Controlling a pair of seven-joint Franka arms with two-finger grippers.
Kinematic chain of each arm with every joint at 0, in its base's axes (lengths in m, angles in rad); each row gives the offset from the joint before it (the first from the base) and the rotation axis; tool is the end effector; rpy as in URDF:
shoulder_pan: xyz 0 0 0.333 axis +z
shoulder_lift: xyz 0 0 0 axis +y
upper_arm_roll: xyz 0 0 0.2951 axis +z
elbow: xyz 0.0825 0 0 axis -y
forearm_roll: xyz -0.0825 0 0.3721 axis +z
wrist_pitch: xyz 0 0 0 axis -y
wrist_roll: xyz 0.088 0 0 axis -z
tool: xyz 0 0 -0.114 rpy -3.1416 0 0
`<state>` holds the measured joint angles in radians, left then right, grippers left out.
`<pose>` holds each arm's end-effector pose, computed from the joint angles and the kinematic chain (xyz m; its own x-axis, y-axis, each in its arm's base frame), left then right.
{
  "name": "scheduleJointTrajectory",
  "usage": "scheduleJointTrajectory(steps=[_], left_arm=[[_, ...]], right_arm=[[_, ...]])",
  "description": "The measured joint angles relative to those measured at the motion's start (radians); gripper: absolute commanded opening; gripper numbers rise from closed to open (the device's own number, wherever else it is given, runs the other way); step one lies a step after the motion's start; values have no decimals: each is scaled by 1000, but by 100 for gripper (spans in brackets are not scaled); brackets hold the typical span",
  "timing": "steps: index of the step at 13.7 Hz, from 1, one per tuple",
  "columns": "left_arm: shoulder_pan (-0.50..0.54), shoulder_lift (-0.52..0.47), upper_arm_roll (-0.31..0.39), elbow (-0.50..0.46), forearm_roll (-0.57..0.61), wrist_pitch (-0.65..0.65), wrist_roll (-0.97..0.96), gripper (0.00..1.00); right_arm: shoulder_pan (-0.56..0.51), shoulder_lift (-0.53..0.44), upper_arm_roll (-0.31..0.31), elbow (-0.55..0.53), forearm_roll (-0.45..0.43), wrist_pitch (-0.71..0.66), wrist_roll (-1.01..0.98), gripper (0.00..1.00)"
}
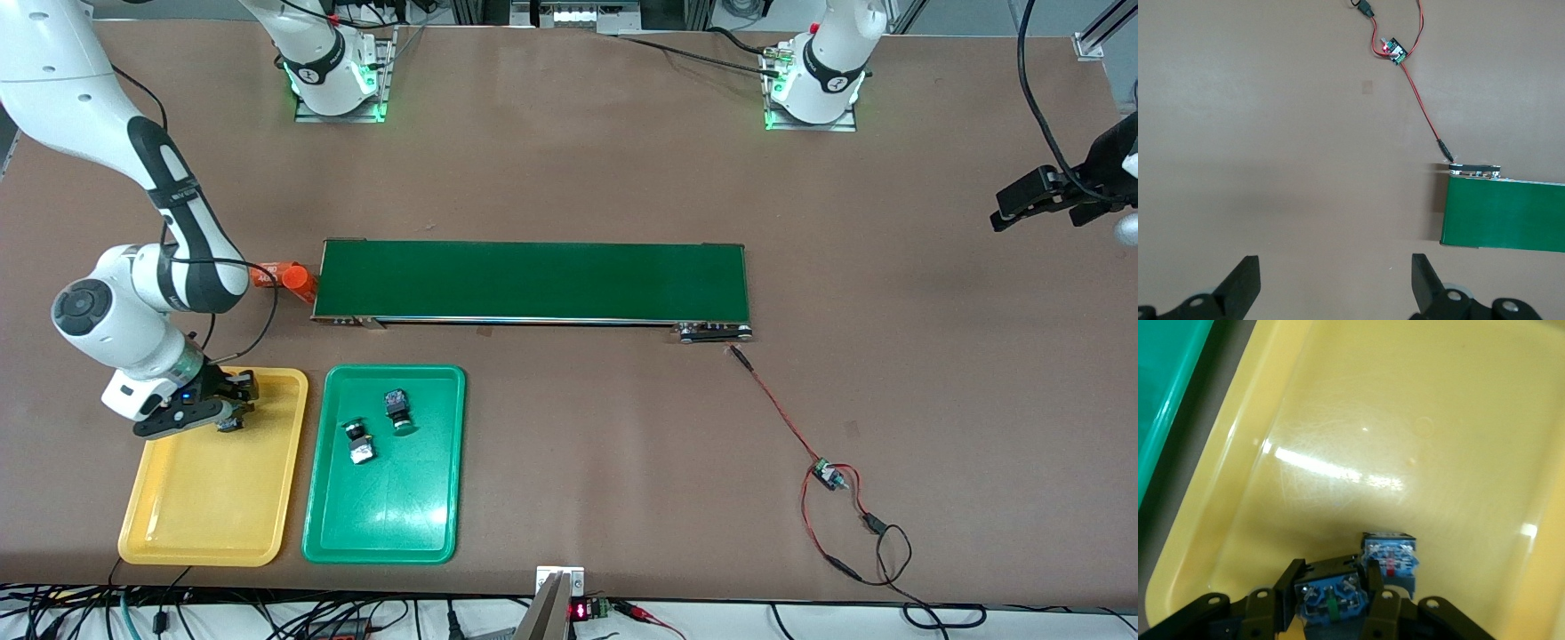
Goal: Sort buttons by color to trays
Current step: 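Carry the orange button into the yellow tray and open the right gripper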
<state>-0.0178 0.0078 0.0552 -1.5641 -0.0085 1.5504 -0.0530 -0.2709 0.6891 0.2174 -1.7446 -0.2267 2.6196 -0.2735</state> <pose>0.5422 0.0192 0.5937 0.9957 0.0901 -0.0219 0.0903 -0.9959 0.0069 0.6638 -0.0440 0.1928 0.9214 0.3359 0.1954 0.3289 -0.9419 0.0684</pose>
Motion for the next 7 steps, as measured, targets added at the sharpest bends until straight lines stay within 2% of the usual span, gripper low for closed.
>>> scheduleJointTrajectory(steps=[2,3,4,5,7], left_arm=[[0,0,0,0,0,0,0,100],[0,0,0,0,0,0,0,100],[0,0,0,0,0,0,0,100],[0,0,0,0,0,0,0,100],[0,0,0,0,0,0,0,100]], right_arm=[[11,1,3,3,0,3,26,4],[20,3,3,3,0,2,45,17],[29,7,3,3,0,2,59,46],[36,12,3,2,0,3,71,66],[39,17,3,3,0,3,77,86]])
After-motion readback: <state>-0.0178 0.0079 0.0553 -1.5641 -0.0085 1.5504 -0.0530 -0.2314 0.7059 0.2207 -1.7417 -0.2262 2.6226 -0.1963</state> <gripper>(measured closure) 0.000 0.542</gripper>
